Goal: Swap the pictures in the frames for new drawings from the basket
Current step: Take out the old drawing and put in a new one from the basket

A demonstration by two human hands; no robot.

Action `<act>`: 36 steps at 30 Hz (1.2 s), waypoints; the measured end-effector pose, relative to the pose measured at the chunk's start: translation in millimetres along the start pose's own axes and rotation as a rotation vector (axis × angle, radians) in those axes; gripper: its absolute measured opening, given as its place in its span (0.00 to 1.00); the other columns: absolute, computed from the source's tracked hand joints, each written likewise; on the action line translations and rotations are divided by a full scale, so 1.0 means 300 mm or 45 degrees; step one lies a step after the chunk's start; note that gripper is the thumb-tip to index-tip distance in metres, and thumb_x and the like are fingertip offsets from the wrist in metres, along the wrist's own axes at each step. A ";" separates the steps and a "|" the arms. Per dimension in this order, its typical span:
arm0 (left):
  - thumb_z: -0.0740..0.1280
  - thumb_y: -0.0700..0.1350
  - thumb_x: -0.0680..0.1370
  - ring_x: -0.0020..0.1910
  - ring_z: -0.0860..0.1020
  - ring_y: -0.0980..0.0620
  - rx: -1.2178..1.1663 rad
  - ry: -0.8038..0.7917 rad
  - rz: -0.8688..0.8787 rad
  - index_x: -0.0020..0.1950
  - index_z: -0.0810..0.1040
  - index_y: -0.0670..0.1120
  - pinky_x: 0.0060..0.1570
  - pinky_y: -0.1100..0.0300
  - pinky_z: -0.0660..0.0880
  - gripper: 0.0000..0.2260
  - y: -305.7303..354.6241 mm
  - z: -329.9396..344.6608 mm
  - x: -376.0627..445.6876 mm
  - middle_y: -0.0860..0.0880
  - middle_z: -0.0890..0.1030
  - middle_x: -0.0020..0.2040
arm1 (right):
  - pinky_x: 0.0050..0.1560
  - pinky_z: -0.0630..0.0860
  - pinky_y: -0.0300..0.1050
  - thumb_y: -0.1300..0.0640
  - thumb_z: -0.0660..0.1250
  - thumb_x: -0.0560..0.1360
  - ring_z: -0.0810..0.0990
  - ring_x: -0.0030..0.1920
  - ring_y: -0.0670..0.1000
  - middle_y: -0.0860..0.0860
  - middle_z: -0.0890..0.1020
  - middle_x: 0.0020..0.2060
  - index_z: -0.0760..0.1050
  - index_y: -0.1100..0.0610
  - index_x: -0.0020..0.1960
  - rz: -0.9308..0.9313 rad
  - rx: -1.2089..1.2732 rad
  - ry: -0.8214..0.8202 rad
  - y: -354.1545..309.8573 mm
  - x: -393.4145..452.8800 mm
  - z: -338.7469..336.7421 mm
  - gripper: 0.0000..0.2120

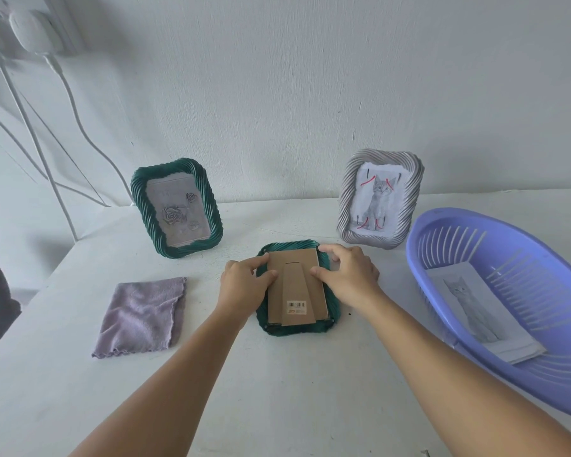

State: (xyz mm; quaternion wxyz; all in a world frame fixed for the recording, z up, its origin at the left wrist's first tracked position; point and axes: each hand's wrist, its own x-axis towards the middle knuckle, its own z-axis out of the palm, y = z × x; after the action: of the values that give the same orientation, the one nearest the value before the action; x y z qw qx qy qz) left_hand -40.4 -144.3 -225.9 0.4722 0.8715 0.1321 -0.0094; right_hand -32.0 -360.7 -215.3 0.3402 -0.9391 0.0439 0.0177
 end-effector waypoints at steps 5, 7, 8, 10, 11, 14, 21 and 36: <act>0.73 0.52 0.77 0.62 0.73 0.46 -0.005 -0.022 -0.003 0.70 0.77 0.56 0.64 0.44 0.75 0.21 -0.008 0.000 0.011 0.46 0.74 0.63 | 0.68 0.65 0.50 0.38 0.69 0.75 0.73 0.64 0.54 0.48 0.74 0.58 0.76 0.34 0.66 -0.045 0.001 0.016 0.002 -0.013 0.000 0.19; 0.74 0.52 0.77 0.63 0.73 0.47 -0.013 -0.023 -0.004 0.70 0.78 0.56 0.64 0.44 0.75 0.22 -0.011 0.001 0.014 0.46 0.74 0.64 | 0.68 0.64 0.49 0.38 0.69 0.76 0.73 0.64 0.54 0.47 0.72 0.56 0.76 0.34 0.66 -0.059 -0.006 0.023 0.004 -0.016 0.001 0.19; 0.74 0.52 0.77 0.63 0.73 0.47 -0.019 -0.024 -0.006 0.70 0.78 0.56 0.64 0.44 0.76 0.22 -0.012 0.001 0.015 0.45 0.74 0.64 | 0.67 0.64 0.49 0.38 0.69 0.76 0.73 0.63 0.54 0.47 0.71 0.54 0.76 0.35 0.66 -0.062 -0.008 0.031 0.004 -0.017 0.002 0.19; 0.74 0.52 0.77 0.63 0.73 0.47 -0.016 -0.019 -0.004 0.70 0.78 0.56 0.64 0.44 0.76 0.21 -0.012 0.001 0.013 0.45 0.74 0.64 | 0.67 0.64 0.49 0.38 0.69 0.75 0.73 0.62 0.54 0.47 0.71 0.53 0.75 0.35 0.66 -0.063 -0.003 0.041 0.005 -0.017 0.003 0.20; 0.74 0.52 0.77 0.63 0.73 0.47 -0.011 -0.015 0.002 0.70 0.78 0.56 0.64 0.44 0.75 0.21 -0.014 0.001 0.014 0.45 0.74 0.64 | 0.66 0.64 0.49 0.38 0.69 0.75 0.73 0.61 0.54 0.48 0.71 0.53 0.75 0.35 0.66 -0.065 0.003 0.043 0.007 -0.016 0.004 0.20; 0.73 0.52 0.77 0.60 0.74 0.47 -0.021 -0.031 -0.007 0.70 0.78 0.56 0.62 0.46 0.77 0.21 -0.007 -0.005 0.010 0.45 0.74 0.63 | 0.67 0.65 0.51 0.38 0.69 0.75 0.73 0.61 0.54 0.48 0.72 0.54 0.75 0.35 0.65 -0.075 0.031 0.036 0.009 -0.015 0.006 0.19; 0.71 0.58 0.77 0.50 0.76 0.55 0.088 -0.151 0.219 0.68 0.74 0.65 0.44 0.64 0.71 0.19 0.032 -0.115 -0.095 0.54 0.73 0.56 | 0.69 0.59 0.49 0.34 0.67 0.75 0.69 0.63 0.50 0.44 0.69 0.56 0.74 0.32 0.67 -0.264 0.053 0.073 -0.003 -0.082 -0.040 0.21; 0.81 0.58 0.66 0.54 0.74 0.63 0.331 -0.482 0.421 0.53 0.86 0.65 0.52 0.69 0.70 0.16 -0.022 -0.204 -0.182 0.60 0.74 0.55 | 0.76 0.35 0.57 0.22 0.64 0.66 0.62 0.67 0.41 0.31 0.68 0.64 0.72 0.29 0.67 -0.526 -0.263 -0.285 0.051 -0.173 -0.087 0.31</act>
State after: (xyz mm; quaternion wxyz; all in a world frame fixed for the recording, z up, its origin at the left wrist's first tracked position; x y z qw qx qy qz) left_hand -101.3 -102.5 -189.6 0.3680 0.9172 -0.1046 -0.1117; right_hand -85.0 -385.4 -201.7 0.2415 -0.9502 -0.1887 0.0563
